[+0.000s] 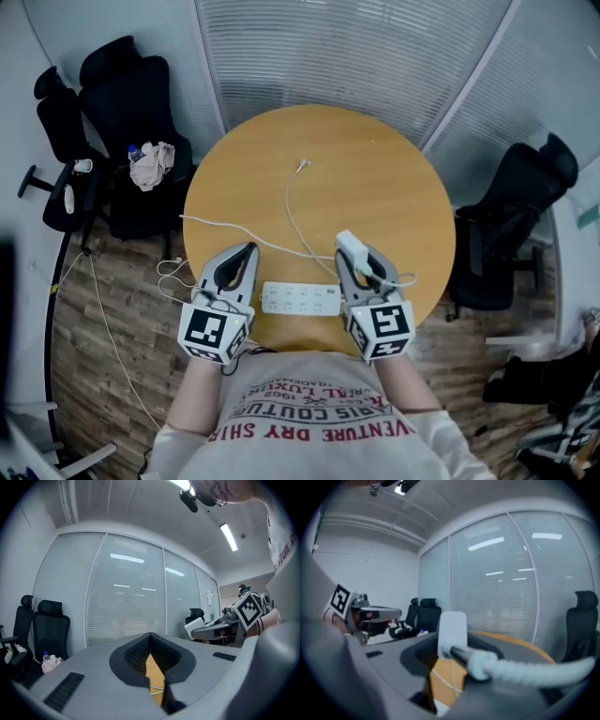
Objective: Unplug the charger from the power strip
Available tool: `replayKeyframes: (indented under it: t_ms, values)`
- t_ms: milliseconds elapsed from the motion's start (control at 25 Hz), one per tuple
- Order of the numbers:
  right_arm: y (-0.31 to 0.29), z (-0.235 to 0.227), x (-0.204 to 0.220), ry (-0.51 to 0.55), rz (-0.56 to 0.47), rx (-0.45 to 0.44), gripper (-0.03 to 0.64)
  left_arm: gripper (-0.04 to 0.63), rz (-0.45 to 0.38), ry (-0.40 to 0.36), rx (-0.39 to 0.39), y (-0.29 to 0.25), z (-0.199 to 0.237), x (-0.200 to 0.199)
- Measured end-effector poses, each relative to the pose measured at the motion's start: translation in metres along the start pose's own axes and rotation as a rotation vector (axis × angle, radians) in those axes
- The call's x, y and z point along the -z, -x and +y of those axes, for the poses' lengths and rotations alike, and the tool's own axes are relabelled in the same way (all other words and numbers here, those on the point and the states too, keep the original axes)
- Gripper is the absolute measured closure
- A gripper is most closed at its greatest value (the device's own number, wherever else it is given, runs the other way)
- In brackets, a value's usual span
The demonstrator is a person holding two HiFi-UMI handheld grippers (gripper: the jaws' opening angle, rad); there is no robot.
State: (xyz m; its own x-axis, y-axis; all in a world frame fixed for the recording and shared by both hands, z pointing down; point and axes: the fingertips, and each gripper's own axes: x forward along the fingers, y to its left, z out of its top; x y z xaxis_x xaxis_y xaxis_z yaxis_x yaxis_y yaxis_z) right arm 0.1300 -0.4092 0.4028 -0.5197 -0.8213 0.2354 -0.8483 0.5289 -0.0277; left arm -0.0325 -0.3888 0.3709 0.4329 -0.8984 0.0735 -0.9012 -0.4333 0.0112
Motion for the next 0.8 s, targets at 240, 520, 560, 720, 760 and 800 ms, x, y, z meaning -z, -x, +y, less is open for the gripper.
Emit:
replayKeyframes:
  t_ms: [240,520,560,720,760,800]
  values:
    - [-0.002,-0.008,0.0,0.003,-0.002,0.011,0.462,0.563,0.01,-0.001,0.018,-0.008,-0.008,-0.001]
    - [-0.003,-0.006,0.006,-0.021,0.012,0.013,0.462,0.563,0.013,-0.01,0.03,-0.007,-0.009,0.001]
    - [-0.003,-0.004,0.007,-0.022,0.014,0.014,0.462,0.563,0.015,-0.011,0.029,-0.005,-0.008,0.001]
    - [-0.001,-0.002,0.008,-0.026,0.015,0.016,0.462,0.563,0.03,-0.024,0.028,-0.008,-0.011,0.003]
    - [-0.001,-0.002,0.008,-0.029,0.017,0.016,0.462,0.563,0.037,-0.026,0.029,-0.009,-0.012,0.004]
    - [-0.001,-0.001,0.008,-0.031,0.019,0.015,0.462,0.563,0.044,-0.027,0.029,-0.009,-0.012,0.004]
